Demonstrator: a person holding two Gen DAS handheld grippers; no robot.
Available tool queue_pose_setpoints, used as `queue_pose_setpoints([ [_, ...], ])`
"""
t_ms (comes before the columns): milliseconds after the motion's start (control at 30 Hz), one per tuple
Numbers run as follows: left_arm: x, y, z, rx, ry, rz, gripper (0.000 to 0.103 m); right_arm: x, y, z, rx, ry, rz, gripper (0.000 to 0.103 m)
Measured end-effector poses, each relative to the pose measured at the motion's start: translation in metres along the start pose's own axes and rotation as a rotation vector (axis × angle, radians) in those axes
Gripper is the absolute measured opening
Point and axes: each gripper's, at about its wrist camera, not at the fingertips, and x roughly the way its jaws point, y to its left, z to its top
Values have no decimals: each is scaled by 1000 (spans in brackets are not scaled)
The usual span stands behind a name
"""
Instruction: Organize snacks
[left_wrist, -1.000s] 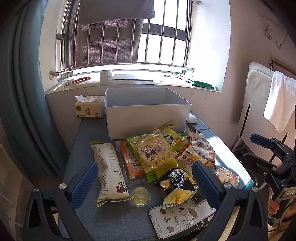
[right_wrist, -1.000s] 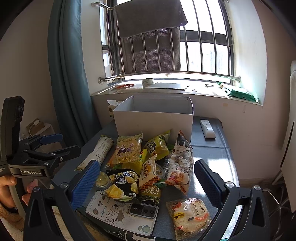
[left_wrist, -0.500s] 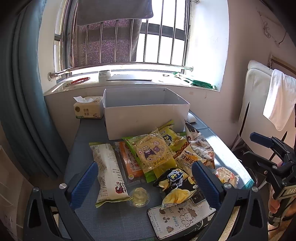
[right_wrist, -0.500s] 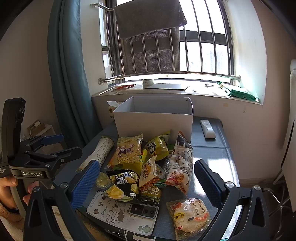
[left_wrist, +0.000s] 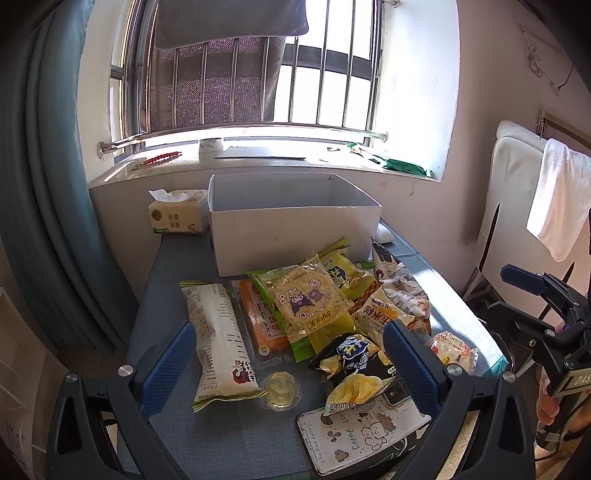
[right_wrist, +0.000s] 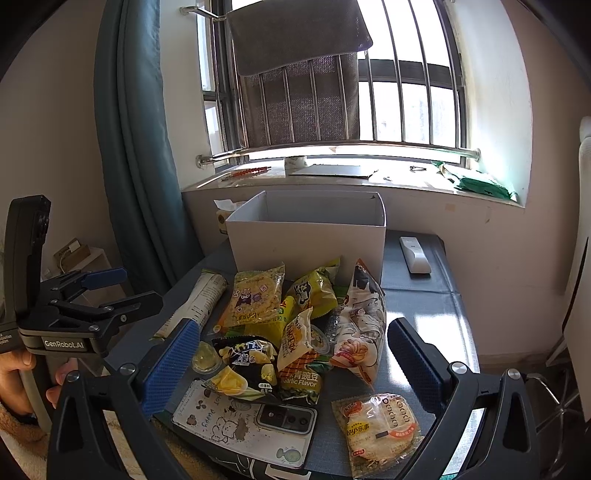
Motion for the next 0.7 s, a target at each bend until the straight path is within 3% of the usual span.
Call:
queue_pose_setpoints([
  [700, 2, 0, -1, 2, 11, -5, 103, 0, -12, -4, 15, 3, -12, 103],
])
